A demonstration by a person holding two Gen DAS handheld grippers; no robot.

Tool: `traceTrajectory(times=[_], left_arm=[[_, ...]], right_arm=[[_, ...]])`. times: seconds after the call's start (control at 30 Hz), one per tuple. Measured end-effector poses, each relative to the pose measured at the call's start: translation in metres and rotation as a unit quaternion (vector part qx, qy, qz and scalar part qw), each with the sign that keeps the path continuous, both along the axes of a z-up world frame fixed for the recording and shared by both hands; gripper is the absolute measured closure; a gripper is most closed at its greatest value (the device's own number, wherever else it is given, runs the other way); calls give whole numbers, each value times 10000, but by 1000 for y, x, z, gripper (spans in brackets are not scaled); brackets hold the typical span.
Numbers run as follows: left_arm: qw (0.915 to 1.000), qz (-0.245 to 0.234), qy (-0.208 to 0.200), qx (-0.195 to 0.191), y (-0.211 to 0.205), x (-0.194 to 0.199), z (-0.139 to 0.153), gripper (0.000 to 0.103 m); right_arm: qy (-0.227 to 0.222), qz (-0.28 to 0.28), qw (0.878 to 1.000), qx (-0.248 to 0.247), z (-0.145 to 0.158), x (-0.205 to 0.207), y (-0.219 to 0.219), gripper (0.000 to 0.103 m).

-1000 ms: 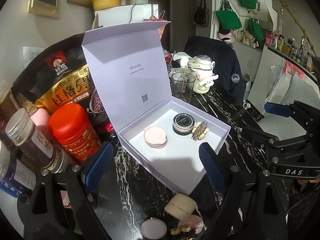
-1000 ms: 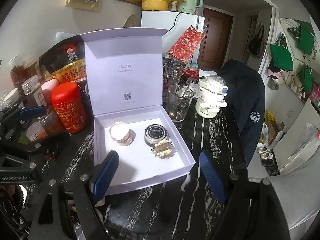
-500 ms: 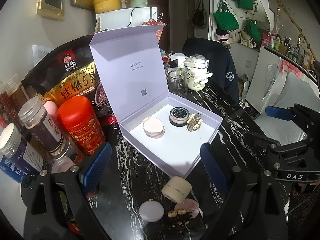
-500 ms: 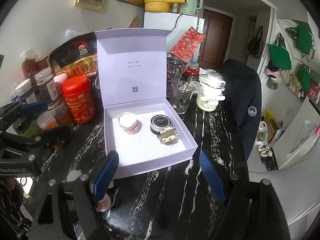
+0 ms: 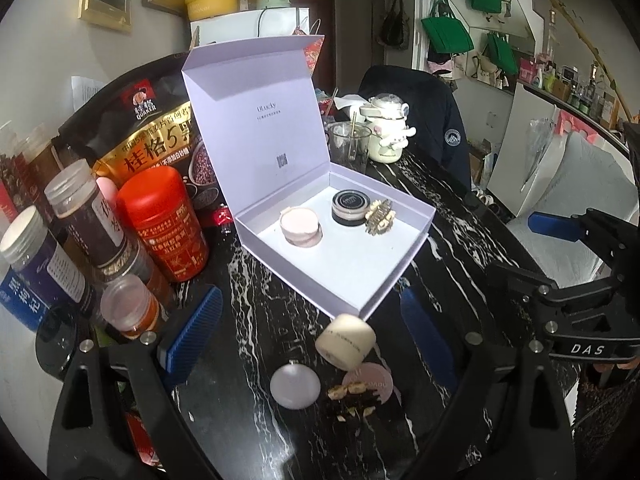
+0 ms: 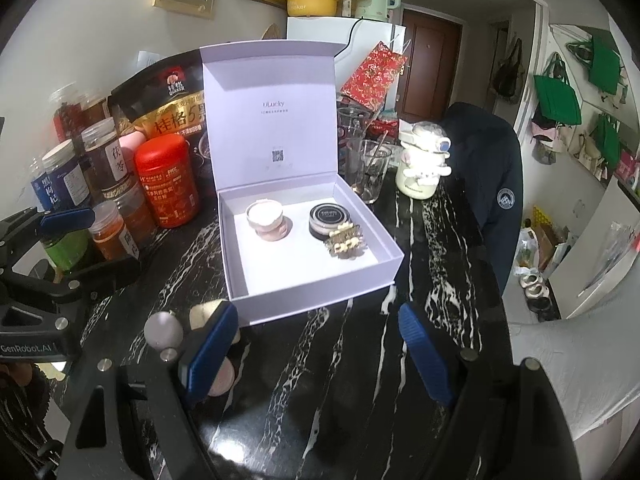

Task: Organize objects
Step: 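Move both grippers toward the brown claw clip and the white round compact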

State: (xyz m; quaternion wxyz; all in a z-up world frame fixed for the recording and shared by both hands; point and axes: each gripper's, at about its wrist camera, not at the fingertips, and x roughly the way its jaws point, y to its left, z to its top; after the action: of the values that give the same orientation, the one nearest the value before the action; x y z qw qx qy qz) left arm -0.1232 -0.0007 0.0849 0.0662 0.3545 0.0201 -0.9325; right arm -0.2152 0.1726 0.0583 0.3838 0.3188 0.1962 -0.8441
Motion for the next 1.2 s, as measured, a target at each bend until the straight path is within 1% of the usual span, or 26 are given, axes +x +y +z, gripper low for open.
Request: traceTrajectory(times=[0.27, 0.57, 0.77, 1.2], left_arm=[[9999, -9, -119, 66, 3, 12, -16, 12], [9993, 31, -322, 189, 0, 24, -41, 12], [9986, 113, -458, 252, -5, 32, -58, 12], [9953, 255, -766, 536, -24, 43, -102, 12]], right_arm=[[-94, 26, 9999, 67, -15, 13, 4, 19], [-265, 21, 9996, 27, -38, 27, 6, 19], [-340, 103, 9993, 89, -57, 36, 2, 19], [-601, 505, 9967, 221, -95, 53, -17, 19]])
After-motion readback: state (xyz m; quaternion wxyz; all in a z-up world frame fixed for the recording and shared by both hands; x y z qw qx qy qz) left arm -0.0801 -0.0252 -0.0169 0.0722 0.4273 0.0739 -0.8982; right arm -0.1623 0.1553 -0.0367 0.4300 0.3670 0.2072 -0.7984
